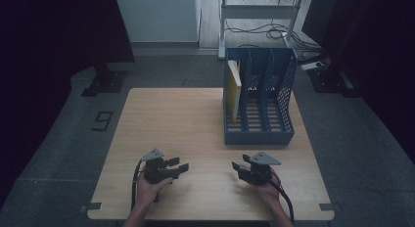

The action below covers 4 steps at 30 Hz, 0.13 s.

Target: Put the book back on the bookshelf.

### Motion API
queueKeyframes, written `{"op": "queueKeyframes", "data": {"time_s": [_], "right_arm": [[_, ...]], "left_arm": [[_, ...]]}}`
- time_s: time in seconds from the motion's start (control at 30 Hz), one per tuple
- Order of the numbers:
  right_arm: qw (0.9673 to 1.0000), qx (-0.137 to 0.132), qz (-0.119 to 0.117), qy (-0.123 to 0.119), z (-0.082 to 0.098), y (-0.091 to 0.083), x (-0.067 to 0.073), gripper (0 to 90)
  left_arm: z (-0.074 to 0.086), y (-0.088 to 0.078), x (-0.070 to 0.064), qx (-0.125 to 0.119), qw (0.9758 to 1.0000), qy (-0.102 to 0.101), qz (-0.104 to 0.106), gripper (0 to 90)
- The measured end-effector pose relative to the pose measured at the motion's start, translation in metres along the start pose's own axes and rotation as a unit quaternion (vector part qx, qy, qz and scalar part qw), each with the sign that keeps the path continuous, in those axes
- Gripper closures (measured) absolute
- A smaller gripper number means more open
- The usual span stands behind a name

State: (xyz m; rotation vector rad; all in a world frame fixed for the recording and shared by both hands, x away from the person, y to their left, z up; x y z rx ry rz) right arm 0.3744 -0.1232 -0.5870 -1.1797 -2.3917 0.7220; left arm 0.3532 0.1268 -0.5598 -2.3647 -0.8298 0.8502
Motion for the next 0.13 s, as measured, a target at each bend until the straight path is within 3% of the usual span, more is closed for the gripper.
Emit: {"op": "queueKeyframes", "data": {"time_s": [0.13], "right_arm": [[1.0, 0.002, 0.0, 0.003, 0.0005, 0.0004, -0.0001, 40.7]], "left_arm": [[-0.0001, 0.0004, 0.0005, 0.0, 1.0, -0.001, 0.0, 40.7]]}}
Point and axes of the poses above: each handheld gripper's, and its own axes: y roughly forward along the jaws, z roughly out of its underside, x roughly to its left, the point moved 9 cm from there along y, roughly forward along the jaws, and after that the axes turned 9 degrees about x, right-handed, at the moved point
